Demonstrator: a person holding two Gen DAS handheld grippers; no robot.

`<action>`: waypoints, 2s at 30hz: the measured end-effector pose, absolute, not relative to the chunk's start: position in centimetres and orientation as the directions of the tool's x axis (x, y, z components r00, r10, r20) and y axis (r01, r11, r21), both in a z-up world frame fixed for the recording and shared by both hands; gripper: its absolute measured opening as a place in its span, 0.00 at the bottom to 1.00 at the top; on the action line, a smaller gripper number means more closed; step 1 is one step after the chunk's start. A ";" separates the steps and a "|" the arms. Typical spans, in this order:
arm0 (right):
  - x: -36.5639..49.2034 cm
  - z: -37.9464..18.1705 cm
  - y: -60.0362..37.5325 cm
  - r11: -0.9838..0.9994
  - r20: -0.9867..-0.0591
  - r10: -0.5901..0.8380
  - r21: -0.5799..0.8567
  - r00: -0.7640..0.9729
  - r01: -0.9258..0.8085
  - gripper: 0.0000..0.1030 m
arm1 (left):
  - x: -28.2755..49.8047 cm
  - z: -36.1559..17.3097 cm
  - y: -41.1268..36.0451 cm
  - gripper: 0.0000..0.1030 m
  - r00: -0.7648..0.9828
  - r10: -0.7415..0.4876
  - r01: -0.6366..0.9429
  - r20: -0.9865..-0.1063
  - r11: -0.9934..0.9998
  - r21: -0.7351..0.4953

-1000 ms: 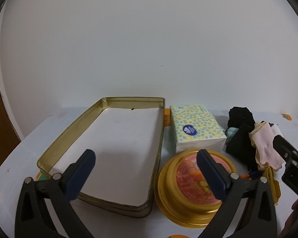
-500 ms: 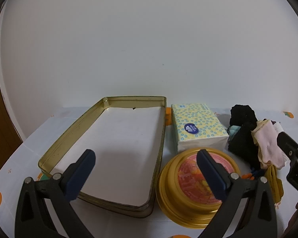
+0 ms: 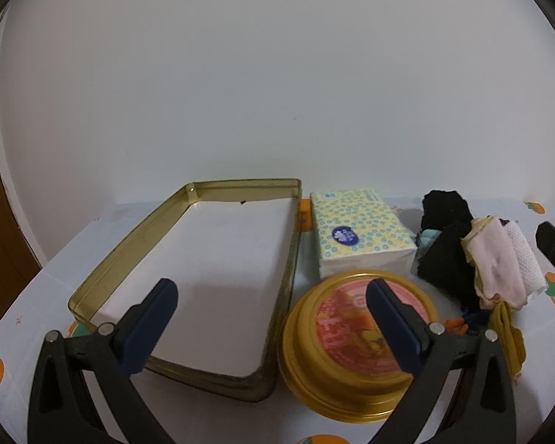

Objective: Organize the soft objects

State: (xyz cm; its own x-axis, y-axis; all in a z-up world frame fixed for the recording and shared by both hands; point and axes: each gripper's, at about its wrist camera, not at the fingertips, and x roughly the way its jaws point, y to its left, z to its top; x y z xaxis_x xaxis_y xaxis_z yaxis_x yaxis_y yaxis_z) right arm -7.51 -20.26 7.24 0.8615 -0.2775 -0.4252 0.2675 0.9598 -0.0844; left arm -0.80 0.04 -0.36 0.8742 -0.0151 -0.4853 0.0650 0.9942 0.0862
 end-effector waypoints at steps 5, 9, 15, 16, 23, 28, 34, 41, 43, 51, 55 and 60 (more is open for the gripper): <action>-7.7 7.5 -21.7 0.957 -0.425 -0.286 -0.084 0.859 0.277 0.99 | -1.2 -0.2 -0.9 1.00 0.874 -0.023 0.076 -0.486 0.993 0.091; -8.0 7.4 -23.2 0.956 -0.431 -0.288 -0.078 0.855 0.282 0.99 | -1.6 -0.2 -2.1 1.00 0.870 -0.043 0.100 -0.491 0.991 0.091; -8.5 7.3 -25.6 0.945 -0.433 -0.320 -0.088 0.843 0.314 0.99 | -1.8 -0.4 -3.5 1.00 0.859 -0.074 0.132 -0.507 0.988 0.080; -8.5 7.3 -26.0 0.944 -0.436 -0.324 -0.086 0.840 0.320 0.99 | -1.8 -0.5 -3.8 1.00 0.856 -0.080 0.139 -0.511 0.987 0.079; -9.1 7.2 -28.3 0.937 -0.441 -0.341 -0.085 0.830 0.340 0.99 | -2.3 -0.7 -5.7 1.00 0.839 -0.108 0.176 -0.533 0.981 0.080; -9.6 7.3 -29.3 0.929 -0.421 -0.364 -0.110 0.830 0.352 0.99 | -2.7 -0.7 -6.9 1.00 0.827 -0.133 0.208 -0.547 0.975 0.077; -9.9 7.5 -30.4 0.916 -0.410 -0.396 -0.120 0.822 0.382 0.99 | -2.7 -0.9 -8.5 0.99 0.772 -0.208 0.267 -0.601 0.964 0.010; -10.4 8.0 -31.6 0.910 -0.403 -0.402 -0.078 0.822 0.407 0.92 | -4.1 -1.3 -12.7 0.80 0.711 -0.270 0.367 -0.649 0.930 0.015; -10.2 7.9 -31.9 0.910 -0.419 -0.400 -0.071 0.815 0.409 0.92 | -4.9 -1.4 -14.0 0.75 0.695 -0.290 0.412 -0.658 0.911 0.034; -10.2 7.8 -32.7 0.911 -0.444 -0.380 -0.028 0.811 0.412 0.84 | -4.8 -3.0 -16.5 0.45 0.643 -0.264 0.455 -0.719 0.887 0.082; -10.2 7.9 -32.7 0.914 -0.451 -0.369 -0.020 0.813 0.404 0.83 | -3.5 -4.4 -16.1 0.35 0.563 -0.274 0.438 -0.780 0.899 0.001; -9.9 7.5 -32.8 0.918 -0.472 -0.353 -0.011 0.808 0.395 0.83 | -3.9 -4.0 -15.5 0.12 0.525 -0.331 0.462 -0.784 0.885 -0.064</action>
State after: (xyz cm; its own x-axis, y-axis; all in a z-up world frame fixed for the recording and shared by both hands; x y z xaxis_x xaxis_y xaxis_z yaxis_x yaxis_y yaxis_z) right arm -9.88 -32.76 7.54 0.8077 -0.3532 -0.4721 0.3953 0.9185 -0.0110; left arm -3.88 -15.48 -3.99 0.5250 -0.3307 -0.7842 0.4617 0.8847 -0.0641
